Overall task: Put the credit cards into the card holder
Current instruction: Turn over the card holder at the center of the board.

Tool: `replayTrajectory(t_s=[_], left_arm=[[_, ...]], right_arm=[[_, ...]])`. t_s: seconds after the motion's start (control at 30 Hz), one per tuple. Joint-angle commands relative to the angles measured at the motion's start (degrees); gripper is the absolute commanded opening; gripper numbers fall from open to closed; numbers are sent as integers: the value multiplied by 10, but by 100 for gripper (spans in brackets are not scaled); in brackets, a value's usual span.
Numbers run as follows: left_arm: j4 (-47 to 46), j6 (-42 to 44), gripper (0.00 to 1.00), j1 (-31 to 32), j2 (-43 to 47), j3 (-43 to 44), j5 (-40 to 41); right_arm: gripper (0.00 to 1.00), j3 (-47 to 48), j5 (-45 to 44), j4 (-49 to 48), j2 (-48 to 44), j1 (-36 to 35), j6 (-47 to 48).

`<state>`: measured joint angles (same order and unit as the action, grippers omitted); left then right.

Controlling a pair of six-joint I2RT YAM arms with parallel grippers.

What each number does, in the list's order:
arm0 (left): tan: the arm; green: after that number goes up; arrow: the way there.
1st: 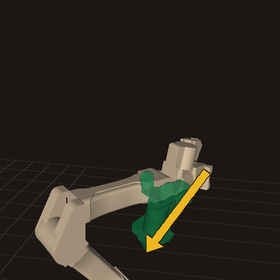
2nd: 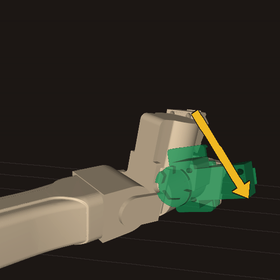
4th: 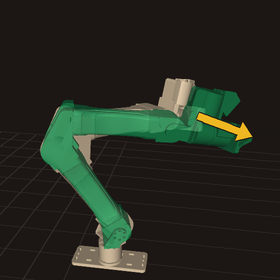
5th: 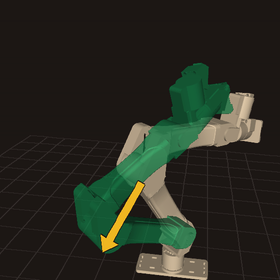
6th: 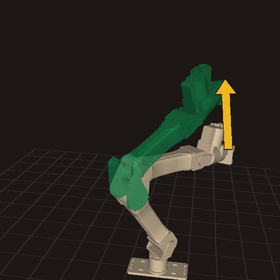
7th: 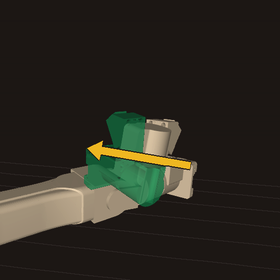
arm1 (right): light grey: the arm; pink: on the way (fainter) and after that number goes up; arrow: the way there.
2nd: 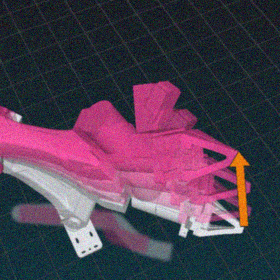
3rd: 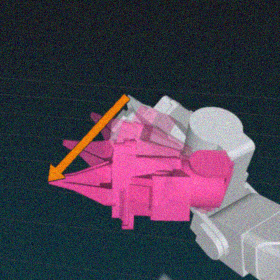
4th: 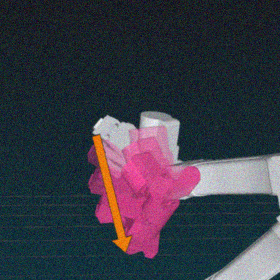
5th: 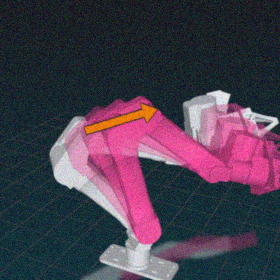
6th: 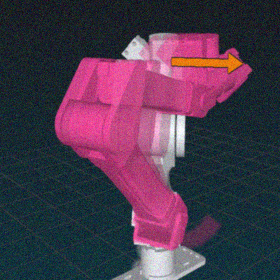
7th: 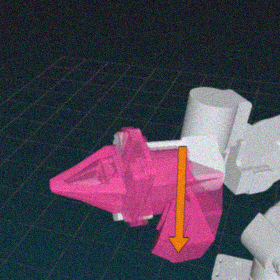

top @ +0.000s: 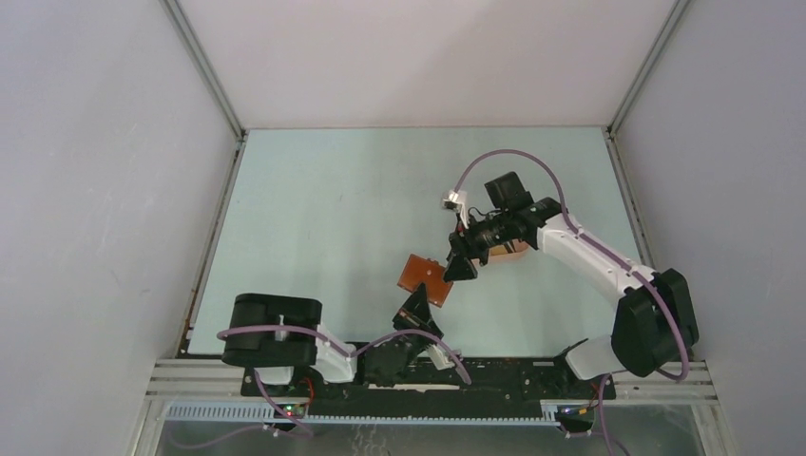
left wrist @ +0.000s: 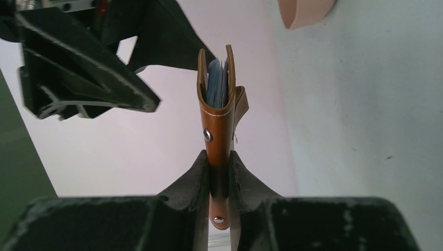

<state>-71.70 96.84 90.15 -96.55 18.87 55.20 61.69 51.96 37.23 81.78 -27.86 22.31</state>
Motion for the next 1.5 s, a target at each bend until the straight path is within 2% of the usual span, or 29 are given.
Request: replayTrajectory(t_s=[0.0,0.13,0.17,0.33,0.4,0.53,0.6,0.67,0.73,0.77,0.8,0.93,1.1,1.27,1.37,1.47], left_arm=[[-96,23,0,9,2,3,18],[-122,-26,0,14,5,-9,25],[-130,-61,0,15,10,-13,27],[-138,-315,0,15,77,-41,20],[-137,-390,0,13,126,-61,9],[-138,-551,0,-9,241,-109,3],[-120,-629,0,-30,318,-136,-30],[-30,-721,0,-63,411,-143,-91],[172,-835,0,-119,518,-127,-224],[225,-879,0,-153,559,-120,-286],[247,-900,0,-174,589,-120,-313],[264,-844,0,-180,648,-139,-345],[306,-754,0,-179,607,-111,-397],[316,-701,0,-179,571,-89,-396],[316,-691,0,-179,565,-83,-395],[316,-693,0,-179,568,-84,-396]], right_arm=[[81,26,-6,-34,38,4,-47],[90,34,127,-32,96,57,-141],[96,34,145,-33,100,67,-150],[100,9,115,-74,50,86,-161],[100,-3,109,-93,27,102,-159],[100,-40,160,-131,-4,121,-143],[100,-66,183,-163,-23,114,-140],[100,-93,192,-210,-45,102,-150],[100,-116,184,-275,-69,86,-179],[100,-121,169,-293,-72,77,-203],[100,-121,157,-315,-69,69,-243],[98,-111,154,-397,-34,67,-431],[90,-100,154,-436,-14,66,-573],[83,-95,153,-411,-15,63,-563],[77,-67,123,-303,-3,44,-481],[71,-46,91,-256,15,23,-443]])
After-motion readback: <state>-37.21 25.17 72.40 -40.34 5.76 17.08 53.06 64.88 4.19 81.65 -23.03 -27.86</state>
